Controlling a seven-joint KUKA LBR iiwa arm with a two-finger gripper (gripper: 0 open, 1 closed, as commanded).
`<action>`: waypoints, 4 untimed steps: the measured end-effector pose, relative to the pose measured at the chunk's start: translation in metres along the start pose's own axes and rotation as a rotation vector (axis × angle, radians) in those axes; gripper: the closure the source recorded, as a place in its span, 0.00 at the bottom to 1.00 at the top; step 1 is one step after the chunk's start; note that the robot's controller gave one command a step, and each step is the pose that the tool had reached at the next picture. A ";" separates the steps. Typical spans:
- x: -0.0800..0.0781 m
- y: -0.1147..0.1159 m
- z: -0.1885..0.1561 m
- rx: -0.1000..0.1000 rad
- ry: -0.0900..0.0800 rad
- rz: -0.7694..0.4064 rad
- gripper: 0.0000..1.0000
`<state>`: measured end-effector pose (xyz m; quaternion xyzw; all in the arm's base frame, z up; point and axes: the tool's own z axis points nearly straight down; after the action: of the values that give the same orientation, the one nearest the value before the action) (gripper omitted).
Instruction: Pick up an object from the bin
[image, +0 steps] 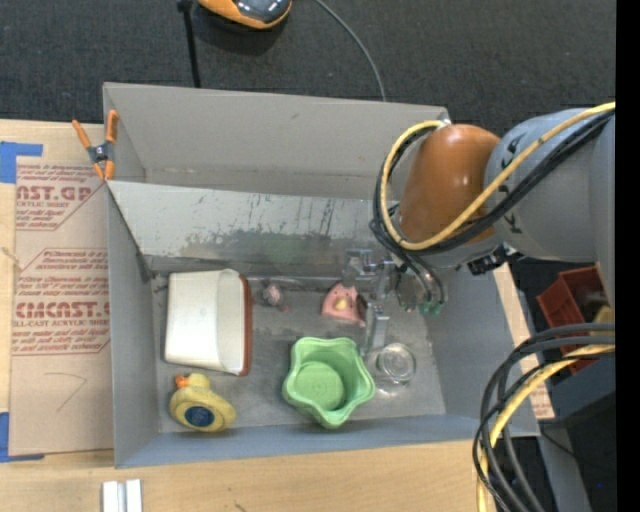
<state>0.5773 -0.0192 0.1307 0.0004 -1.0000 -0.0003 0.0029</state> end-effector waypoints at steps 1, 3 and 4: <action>-0.002 0.000 -0.005 0.000 -0.007 0.000 0.00; 0.013 0.045 0.048 -0.001 -0.004 0.009 0.00; -0.003 0.036 0.057 -0.001 -0.008 -0.041 0.00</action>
Offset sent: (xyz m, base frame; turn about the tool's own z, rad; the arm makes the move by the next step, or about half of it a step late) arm -0.0193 0.0538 -0.0603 0.0166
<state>0.5795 0.0170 0.0738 0.0208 -0.9998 -0.0011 -0.0012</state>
